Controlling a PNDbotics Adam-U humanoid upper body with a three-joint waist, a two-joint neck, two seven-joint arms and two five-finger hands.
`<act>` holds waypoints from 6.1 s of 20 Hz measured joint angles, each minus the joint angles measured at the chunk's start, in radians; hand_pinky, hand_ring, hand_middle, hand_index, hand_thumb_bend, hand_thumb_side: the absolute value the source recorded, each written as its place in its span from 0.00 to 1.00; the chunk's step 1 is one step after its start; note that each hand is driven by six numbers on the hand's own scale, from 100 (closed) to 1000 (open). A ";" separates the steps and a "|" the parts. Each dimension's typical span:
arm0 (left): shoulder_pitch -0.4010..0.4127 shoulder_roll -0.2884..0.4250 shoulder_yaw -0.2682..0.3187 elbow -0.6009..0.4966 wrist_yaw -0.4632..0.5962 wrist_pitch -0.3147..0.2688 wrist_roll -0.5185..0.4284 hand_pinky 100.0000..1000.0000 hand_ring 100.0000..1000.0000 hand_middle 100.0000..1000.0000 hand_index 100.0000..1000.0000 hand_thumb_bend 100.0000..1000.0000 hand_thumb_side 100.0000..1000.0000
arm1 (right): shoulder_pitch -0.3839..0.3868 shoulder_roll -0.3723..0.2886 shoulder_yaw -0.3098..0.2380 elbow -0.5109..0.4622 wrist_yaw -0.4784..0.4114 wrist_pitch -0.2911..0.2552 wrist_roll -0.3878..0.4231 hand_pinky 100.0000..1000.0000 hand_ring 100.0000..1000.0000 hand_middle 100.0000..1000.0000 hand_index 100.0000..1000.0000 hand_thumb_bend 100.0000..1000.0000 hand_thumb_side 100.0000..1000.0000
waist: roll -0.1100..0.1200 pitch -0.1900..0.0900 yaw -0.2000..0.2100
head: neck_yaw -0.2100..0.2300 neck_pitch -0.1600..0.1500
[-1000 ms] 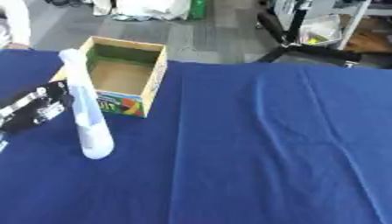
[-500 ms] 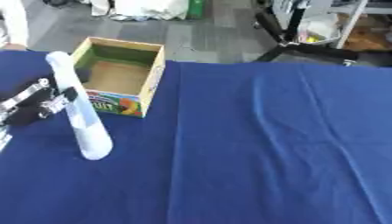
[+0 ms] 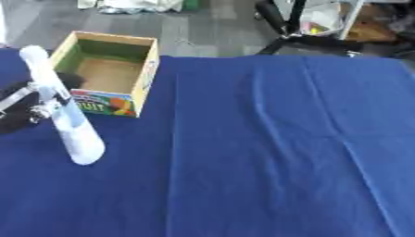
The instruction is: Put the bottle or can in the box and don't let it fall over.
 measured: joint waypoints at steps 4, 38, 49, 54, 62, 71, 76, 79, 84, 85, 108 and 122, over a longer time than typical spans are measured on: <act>-0.012 -0.001 -0.001 0.002 0.000 0.000 -0.008 1.00 0.87 0.81 0.83 0.00 0.65 | 0.000 0.004 0.005 0.000 0.007 0.001 0.001 0.97 1.00 1.00 1.00 0.00 0.47 | 0.000 0.005 -0.003 | 0.009 0.000; 0.014 -0.023 -0.015 0.068 0.054 0.153 -0.171 1.00 0.39 0.49 0.58 0.00 0.45 | 0.000 0.021 0.006 0.000 0.029 0.004 -0.004 0.97 1.00 1.00 1.00 0.00 0.48 | -0.010 0.013 -0.005 | 0.035 -0.012; 0.004 -0.036 -0.015 0.098 0.089 0.190 -0.118 1.00 0.12 0.00 0.05 0.00 0.44 | 0.000 0.022 0.005 0.000 0.028 0.015 -0.017 0.98 1.00 1.00 1.00 0.00 0.47 | -0.008 0.010 -0.009 | 0.040 -0.017; 0.004 -0.039 -0.015 0.101 0.107 0.193 -0.119 1.00 0.11 0.00 0.05 0.00 0.46 | 0.000 0.024 0.005 0.000 0.027 0.016 -0.021 0.98 1.00 1.00 1.00 0.00 0.48 | -0.008 0.010 -0.009 | 0.042 -0.017; 0.021 -0.039 -0.013 0.084 0.151 0.121 -0.121 0.88 0.09 0.00 0.04 0.00 0.53 | 0.001 0.027 0.005 0.000 0.027 0.018 -0.027 0.97 1.00 1.00 1.00 0.00 0.48 | -0.012 0.011 -0.008 | 0.042 -0.017; 0.015 -0.036 0.005 0.017 0.198 0.036 -0.079 0.84 0.09 0.00 0.04 0.00 0.61 | 0.001 0.027 0.003 0.000 0.020 0.011 -0.034 0.97 1.00 1.00 1.00 0.00 0.48 | -0.013 0.011 -0.004 | 0.030 -0.017; -0.024 -0.023 0.035 -0.025 0.252 0.017 -0.047 0.82 0.08 0.00 0.04 0.00 0.64 | 0.006 0.026 -0.001 0.000 0.014 0.005 -0.040 0.97 1.00 1.00 1.00 0.00 0.49 | -0.015 0.011 -0.002 | -0.001 -0.017; -0.070 -0.008 0.061 -0.045 0.285 0.021 -0.016 0.81 0.08 0.00 0.04 0.00 0.64 | 0.008 0.026 -0.002 0.000 0.009 0.004 -0.041 0.97 1.00 1.00 1.00 0.00 0.48 | -0.015 0.010 -0.001 | -0.010 -0.017; -0.176 0.040 0.110 -0.018 0.341 0.034 0.048 0.81 0.09 0.00 0.04 0.00 0.61 | 0.008 0.019 -0.002 0.000 0.002 0.001 -0.043 0.97 1.00 1.00 1.00 0.00 0.48 | -0.015 0.009 -0.008 | -0.010 -0.021; -0.197 0.052 0.118 -0.003 0.343 0.037 0.061 0.82 0.09 0.00 0.04 0.00 0.58 | 0.008 0.019 -0.002 0.000 0.001 0.001 -0.043 0.97 1.00 1.00 1.00 0.00 0.48 | -0.015 0.009 -0.010 | -0.009 -0.022; -0.453 0.028 0.203 0.486 0.080 0.039 0.351 0.85 0.12 0.02 0.07 0.00 0.64 | -0.052 0.030 0.006 0.000 0.006 0.007 -0.020 0.97 1.00 1.00 1.00 0.00 0.47 | -0.011 0.080 -0.068 | 0.048 -0.092; -0.519 -0.016 0.195 0.813 -0.163 -0.308 0.347 1.00 1.00 0.93 0.94 0.00 0.58 | -0.062 0.047 0.012 0.000 0.027 0.020 -0.017 0.97 1.00 1.00 1.00 0.00 0.47 | -0.006 0.094 -0.083 | 0.054 -0.110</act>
